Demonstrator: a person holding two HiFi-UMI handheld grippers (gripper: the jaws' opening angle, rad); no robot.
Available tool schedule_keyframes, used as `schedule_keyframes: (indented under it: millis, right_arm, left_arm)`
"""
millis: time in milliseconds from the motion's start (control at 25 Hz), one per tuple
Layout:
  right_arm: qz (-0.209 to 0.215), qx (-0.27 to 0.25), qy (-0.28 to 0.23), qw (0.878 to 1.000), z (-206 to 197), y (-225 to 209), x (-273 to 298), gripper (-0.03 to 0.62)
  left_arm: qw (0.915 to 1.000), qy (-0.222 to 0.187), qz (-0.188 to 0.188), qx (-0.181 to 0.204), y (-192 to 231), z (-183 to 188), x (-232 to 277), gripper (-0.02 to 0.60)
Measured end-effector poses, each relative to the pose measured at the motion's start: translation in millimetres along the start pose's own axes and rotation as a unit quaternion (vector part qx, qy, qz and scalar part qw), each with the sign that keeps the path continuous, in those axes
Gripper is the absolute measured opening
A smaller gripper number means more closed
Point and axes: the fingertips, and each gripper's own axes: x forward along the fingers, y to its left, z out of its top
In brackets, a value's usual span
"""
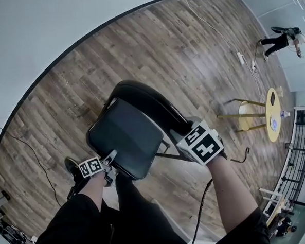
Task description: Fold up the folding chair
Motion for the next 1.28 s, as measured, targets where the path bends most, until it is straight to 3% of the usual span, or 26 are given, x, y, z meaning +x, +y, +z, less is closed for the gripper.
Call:
schedule_keyframes:
  millis: [1280]
  right_arm:
    - [-0.023, -0.02, -0.01, 0.999, 14.3, 65.7, -11.5, 0.061]
  left_arm:
    - [0.998, -0.001, 0.063, -0.012, -39.4, 8.7, 0.1, 0.196]
